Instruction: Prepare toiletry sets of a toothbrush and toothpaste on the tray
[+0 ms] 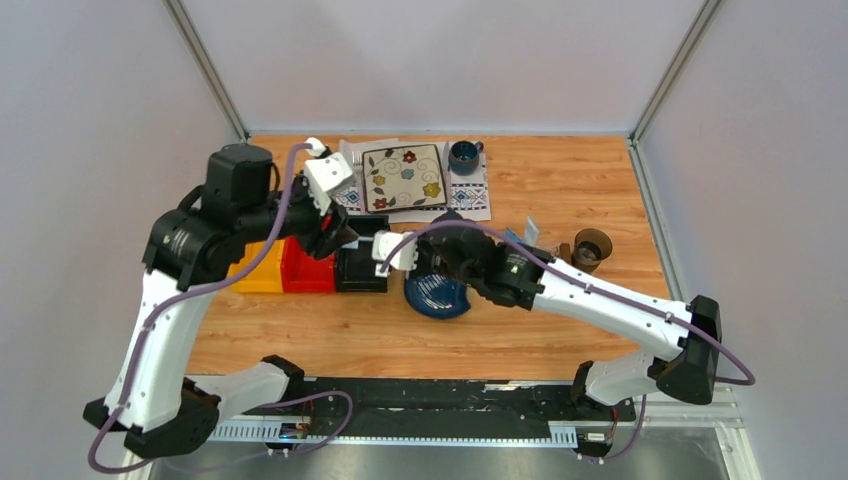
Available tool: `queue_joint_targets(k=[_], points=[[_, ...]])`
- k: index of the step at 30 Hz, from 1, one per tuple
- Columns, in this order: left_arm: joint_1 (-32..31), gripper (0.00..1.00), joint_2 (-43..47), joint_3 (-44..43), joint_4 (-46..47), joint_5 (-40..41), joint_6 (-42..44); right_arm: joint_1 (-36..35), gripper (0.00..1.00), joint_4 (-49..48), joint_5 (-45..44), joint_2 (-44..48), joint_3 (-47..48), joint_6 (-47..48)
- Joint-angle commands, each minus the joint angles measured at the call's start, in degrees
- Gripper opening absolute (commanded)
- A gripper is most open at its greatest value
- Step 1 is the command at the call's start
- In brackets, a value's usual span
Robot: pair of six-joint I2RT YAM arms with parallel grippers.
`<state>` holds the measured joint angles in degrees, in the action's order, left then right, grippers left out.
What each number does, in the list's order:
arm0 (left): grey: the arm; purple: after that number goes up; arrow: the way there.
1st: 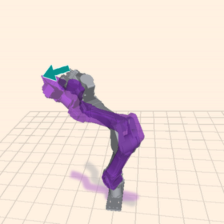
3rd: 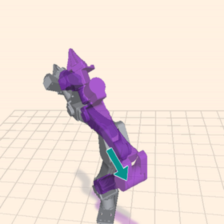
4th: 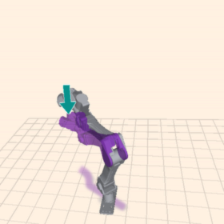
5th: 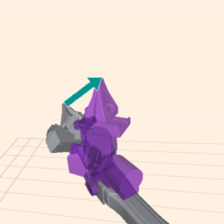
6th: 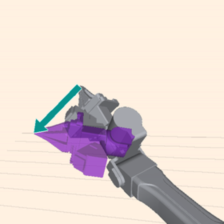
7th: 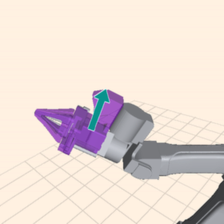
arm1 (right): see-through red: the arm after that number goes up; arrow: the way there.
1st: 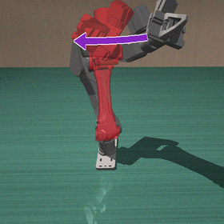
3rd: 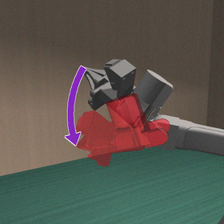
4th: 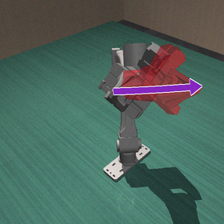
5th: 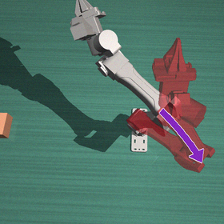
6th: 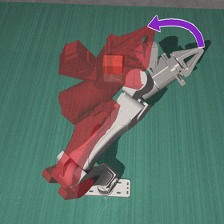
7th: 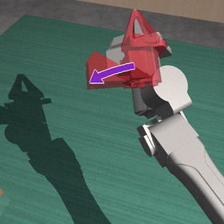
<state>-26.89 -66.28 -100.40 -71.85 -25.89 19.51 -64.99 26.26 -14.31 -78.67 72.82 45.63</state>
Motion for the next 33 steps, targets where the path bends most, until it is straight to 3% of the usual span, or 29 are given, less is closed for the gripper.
queue_joint_targets(k=[1, 6, 12, 21, 25, 33], points=[[1.05, 0.64, 7.47, 3.70, 13.21, 6.90, -4.91, 4.60, 0.06, 2.47, 8.14, 0.19, 6.63, -12.99], [3.51, 0.71, 13.98, 8.46, 24.90, 10.59, -9.57, 10.75, 0.05, 4.06, 17.17, -0.51, 11.11, -21.53], [4.66, 0.73, 16.89, 14.26, 33.44, 8.67, -16.24, 18.05, 0.05, 4.33, 30.08, -0.69, 15.94, -33.46], [4.83, 0.73, 13.73, 20.77, 48.02, -7.58, -30.48, 23.60, 0.09, -3.13, 52.34, 0.71, 17.80, -47.02], [4.83, 0.75, 11.44, 22.35, 56.89, -13.65, -38.90, 23.60, 0.10, -5.69, 57.63, 0.45, 17.88, -51.94], [4.83, 0.77, 8.54, 25.34, 70.35, -18.66, -46.83, 23.60, 0.11, -6.92, 61.41, -1.83, 21.48, -54.68]])
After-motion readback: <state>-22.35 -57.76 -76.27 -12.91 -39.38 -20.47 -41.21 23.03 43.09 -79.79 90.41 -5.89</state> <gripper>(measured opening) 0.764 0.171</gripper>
